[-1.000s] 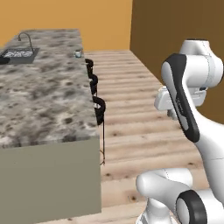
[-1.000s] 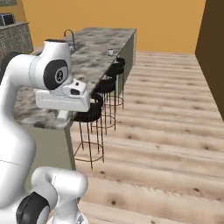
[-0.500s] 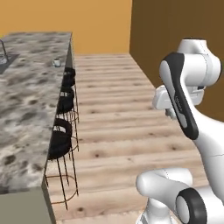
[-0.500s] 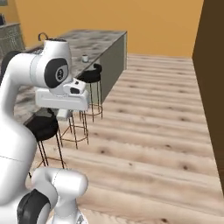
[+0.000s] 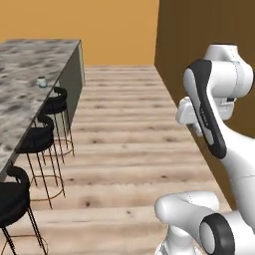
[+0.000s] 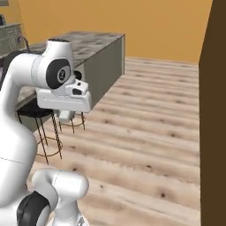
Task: Pick up the marshmallow and place it in the cup of hot chocolate on the dining counter.
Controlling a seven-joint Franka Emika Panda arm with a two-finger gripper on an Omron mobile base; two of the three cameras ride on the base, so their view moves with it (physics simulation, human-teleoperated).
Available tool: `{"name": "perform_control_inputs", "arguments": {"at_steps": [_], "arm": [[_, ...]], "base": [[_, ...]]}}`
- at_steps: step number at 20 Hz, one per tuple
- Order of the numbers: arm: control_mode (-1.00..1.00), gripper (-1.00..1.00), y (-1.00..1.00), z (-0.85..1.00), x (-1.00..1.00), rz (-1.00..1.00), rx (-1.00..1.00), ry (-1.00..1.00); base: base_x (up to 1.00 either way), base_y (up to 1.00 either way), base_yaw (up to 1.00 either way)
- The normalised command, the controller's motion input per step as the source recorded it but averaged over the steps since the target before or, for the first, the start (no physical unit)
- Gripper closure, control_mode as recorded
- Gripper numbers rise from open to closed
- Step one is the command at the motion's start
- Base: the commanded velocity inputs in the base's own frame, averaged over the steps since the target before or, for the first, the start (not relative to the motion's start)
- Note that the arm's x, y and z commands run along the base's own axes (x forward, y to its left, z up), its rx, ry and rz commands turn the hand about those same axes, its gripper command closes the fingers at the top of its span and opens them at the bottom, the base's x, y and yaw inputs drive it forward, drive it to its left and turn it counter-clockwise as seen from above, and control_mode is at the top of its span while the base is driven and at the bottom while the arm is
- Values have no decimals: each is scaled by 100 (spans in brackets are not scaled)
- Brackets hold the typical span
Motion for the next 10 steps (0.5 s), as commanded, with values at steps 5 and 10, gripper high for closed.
{"name": "perform_control_inputs", "arguments": {"at_steps": [5, 10], "arm": [[100, 100, 0, 0, 0, 0, 0, 0], [100, 100, 0, 0, 0, 0, 0, 0]], "base": [[80, -19, 83], [61, -15, 89]]}}
